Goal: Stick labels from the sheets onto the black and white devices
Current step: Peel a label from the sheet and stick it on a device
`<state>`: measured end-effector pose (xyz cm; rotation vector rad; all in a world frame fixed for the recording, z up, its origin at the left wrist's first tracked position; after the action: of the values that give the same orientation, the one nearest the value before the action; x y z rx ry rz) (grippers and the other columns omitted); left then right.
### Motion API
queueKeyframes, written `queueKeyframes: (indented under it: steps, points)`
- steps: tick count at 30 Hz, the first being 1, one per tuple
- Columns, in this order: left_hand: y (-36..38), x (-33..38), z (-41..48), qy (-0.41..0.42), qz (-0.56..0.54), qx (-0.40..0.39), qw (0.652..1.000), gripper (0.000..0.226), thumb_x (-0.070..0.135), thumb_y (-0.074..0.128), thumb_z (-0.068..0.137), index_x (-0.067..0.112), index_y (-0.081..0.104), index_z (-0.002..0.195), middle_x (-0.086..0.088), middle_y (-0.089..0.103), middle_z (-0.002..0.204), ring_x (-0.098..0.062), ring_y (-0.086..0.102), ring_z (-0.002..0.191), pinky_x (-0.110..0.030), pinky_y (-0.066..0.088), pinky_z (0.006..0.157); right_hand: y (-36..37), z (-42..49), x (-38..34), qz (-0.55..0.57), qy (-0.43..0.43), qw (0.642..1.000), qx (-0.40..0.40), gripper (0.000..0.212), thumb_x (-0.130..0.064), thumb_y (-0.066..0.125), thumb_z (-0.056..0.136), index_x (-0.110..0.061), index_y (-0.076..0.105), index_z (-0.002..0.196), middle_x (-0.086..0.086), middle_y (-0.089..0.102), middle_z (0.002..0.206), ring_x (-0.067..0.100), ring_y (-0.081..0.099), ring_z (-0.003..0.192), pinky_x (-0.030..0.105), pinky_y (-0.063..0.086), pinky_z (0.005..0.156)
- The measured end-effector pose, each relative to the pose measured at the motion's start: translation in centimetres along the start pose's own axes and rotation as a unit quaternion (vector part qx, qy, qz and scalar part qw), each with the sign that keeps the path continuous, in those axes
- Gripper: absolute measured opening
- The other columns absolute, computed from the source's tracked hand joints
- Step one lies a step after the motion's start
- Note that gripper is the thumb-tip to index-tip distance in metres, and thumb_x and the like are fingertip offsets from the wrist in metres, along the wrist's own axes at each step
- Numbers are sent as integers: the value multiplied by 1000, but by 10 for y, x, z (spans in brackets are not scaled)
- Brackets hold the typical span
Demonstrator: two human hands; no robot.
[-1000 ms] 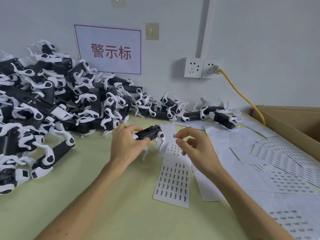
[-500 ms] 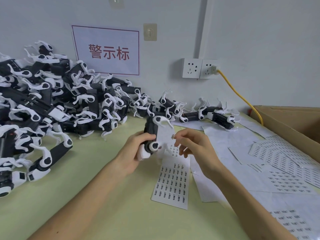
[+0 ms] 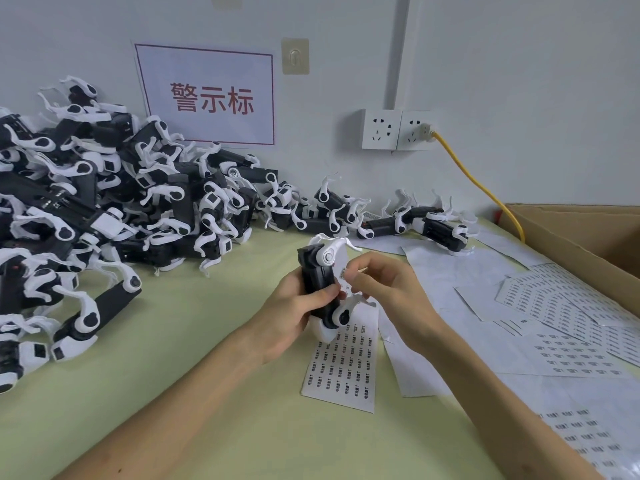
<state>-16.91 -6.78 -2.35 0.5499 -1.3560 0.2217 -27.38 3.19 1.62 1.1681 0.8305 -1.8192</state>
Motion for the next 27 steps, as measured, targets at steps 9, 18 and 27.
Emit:
queueKeyframes:
  steps: [9,18,27]
  points:
    - [10,2,-5,-38,-31,-12,999,62,14,59,79,1,51,139,-28,59,138,-29,62,117,-43,47,106,6,-2,7,-66,3,998,-17,11,-15,63,100,-12,68,90,-6,67,77,17,64,77,31,52,78]
    - [10,-2,-5,-47,26,-4,999,64,14,62,81,6,46,143,-23,60,140,-35,56,133,-55,37,118,6,-2,7,-107,-6,994,-4,14,-17,58,104,-15,63,91,-12,62,72,21,61,75,47,54,78]
    - [12,0,-7,-37,68,-13,997,61,19,62,83,15,47,142,-13,64,138,-28,60,130,-49,43,114,4,-3,7,-137,-27,990,14,13,-20,57,104,-17,59,91,-12,57,69,43,64,71,56,51,71]
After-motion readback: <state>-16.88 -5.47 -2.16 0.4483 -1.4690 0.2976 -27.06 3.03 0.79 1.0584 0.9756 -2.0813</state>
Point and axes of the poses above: each hand's wrist, its own z-axis towards the middle knuckle, its own y-axis out of the palm, x = y × z, the point moved 7 cm from there along z, towards the middle knuckle
